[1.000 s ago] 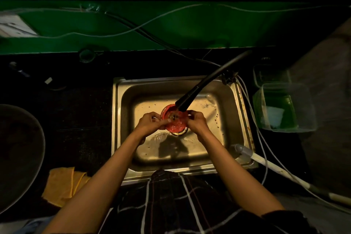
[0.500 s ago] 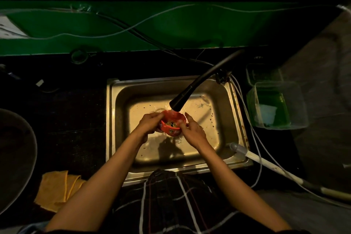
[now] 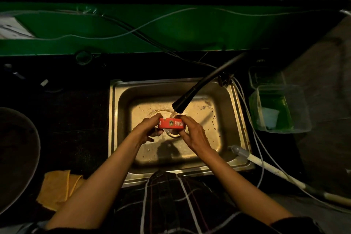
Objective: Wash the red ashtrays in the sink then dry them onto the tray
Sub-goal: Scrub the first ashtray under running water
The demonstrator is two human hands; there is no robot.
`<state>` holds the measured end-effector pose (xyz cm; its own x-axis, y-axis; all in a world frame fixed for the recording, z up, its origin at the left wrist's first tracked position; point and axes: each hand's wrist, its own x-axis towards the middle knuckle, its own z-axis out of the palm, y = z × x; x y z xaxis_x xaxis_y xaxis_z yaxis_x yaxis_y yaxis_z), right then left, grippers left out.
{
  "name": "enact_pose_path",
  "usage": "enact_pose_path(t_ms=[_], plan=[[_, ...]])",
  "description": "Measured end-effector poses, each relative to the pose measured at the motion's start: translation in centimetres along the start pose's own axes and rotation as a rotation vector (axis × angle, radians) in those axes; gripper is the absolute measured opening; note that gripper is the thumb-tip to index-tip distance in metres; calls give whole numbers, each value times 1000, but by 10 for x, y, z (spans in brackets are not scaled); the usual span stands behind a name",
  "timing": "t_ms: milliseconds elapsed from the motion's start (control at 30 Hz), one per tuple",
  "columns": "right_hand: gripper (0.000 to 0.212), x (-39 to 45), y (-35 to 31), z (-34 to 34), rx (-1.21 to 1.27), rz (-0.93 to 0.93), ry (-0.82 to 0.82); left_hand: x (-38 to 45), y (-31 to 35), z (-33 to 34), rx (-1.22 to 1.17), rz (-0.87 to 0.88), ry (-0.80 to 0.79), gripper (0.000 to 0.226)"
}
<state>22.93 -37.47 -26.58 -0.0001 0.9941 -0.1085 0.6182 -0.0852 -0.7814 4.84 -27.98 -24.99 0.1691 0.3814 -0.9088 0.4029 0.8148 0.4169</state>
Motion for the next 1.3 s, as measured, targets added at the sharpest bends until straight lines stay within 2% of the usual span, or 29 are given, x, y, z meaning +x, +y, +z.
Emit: enact_pose_path(t_ms=[100, 233, 467, 533, 633, 733, 867, 1000, 1067, 1167, 1300], plan=[[52, 4, 2, 6, 196, 148, -47, -5, 6, 3, 108, 87, 16, 48], [67, 8, -1, 16, 404, 334, -79, 5, 6, 7, 39, 167, 55, 68], [58, 14, -1, 14, 697, 621, -73, 10, 0, -3, -57, 338, -42, 44], [55, 14, 2, 12, 774, 653, -67, 10, 0, -6, -79, 366, -67, 39], [48, 13, 4, 7, 879, 660, -87, 7, 6, -2, -72, 395, -87, 44], [48, 11, 6, 1, 872, 701, -52, 9, 12, 7, -16, 385, -86, 47], [50, 10, 11, -7, 846, 748, 6, 20, 16, 23, 11, 358, -43, 36], [53, 20, 15, -12, 725, 750, 54, 20, 14, 32, -67, 296, -35, 33], [44, 26, 12, -13, 668, 719, 75, 20, 7, 25, -139, 277, -72, 38], [49, 34, 8, -12, 585, 654, 10, 21, -8, 5, -176, 282, -89, 48], [52, 38, 1, -3, 521, 567, -78, 18, -24, -15, -173, 302, 3, 56]])
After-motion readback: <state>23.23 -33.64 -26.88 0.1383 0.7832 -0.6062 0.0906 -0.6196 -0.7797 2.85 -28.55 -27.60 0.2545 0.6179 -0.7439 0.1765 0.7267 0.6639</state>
